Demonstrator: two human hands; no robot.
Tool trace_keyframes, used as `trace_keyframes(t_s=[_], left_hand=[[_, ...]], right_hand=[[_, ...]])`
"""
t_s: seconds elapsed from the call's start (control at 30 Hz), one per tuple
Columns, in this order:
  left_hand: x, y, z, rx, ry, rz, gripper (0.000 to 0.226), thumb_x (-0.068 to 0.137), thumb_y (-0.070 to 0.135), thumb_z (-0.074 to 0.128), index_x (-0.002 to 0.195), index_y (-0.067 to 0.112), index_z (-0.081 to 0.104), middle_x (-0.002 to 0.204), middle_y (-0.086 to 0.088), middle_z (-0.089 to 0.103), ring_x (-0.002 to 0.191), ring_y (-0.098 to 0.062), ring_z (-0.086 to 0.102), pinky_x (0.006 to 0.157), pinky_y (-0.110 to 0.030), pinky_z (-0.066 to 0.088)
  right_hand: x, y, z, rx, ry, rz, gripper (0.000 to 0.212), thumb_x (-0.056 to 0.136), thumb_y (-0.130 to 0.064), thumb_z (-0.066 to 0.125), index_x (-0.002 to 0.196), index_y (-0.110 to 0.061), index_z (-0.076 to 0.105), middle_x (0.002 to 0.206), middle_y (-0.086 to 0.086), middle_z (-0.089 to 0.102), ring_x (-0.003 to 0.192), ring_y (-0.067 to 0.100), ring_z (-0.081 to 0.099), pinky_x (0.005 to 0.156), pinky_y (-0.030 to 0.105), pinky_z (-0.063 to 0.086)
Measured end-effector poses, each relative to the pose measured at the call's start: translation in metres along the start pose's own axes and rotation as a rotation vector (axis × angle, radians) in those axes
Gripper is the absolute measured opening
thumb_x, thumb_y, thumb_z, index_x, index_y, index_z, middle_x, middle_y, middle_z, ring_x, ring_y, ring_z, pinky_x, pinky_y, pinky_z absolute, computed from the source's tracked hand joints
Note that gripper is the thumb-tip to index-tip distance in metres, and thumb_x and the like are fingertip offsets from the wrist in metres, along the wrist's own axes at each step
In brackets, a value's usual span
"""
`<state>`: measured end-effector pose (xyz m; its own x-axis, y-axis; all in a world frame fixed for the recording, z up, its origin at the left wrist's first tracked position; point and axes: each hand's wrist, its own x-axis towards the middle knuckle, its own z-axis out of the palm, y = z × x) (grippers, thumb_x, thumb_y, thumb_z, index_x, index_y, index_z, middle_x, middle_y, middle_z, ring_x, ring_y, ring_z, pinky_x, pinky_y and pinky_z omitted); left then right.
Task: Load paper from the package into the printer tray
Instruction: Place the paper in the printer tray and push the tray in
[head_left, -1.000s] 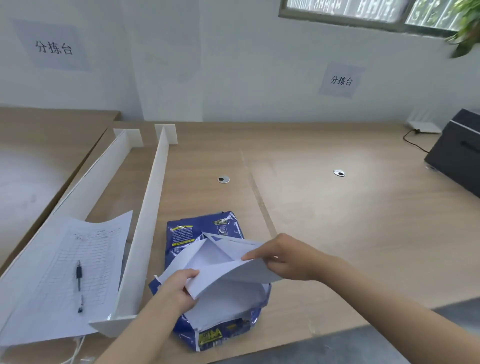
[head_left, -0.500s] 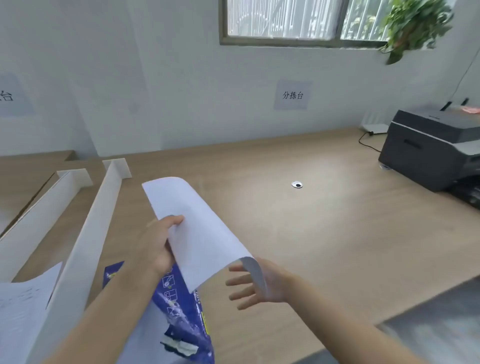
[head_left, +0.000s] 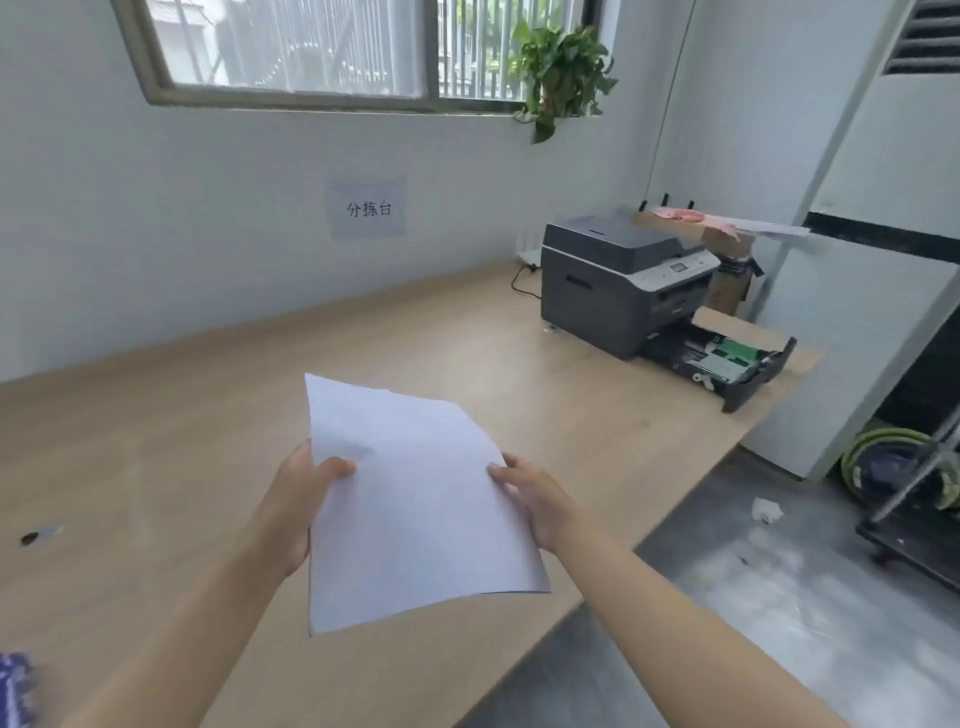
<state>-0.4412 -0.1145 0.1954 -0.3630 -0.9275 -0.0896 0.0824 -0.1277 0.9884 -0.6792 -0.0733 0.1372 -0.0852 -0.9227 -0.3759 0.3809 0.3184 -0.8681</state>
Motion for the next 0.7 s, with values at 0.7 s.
trace_keyframes(t_s=[0.7], left_hand=[[0.24,-0.083,0.315,0.095,-0.246,0.129,0.03,0.069,0.024,0.059,0.095,0.034,0.049,0.1,-0.008,0.066,0.073,-0.016,0.071,0.053,-0.026,0.058]], right_hand=[[0.043,-0.15,-0.322,-0.351,0.545,-0.36,0.035,0.084,0.006,0.051,0.108,-0.02,0.048,0.105,0.021,0.065,0.082,0.027,0.064,0.067,0.029,0.057]])
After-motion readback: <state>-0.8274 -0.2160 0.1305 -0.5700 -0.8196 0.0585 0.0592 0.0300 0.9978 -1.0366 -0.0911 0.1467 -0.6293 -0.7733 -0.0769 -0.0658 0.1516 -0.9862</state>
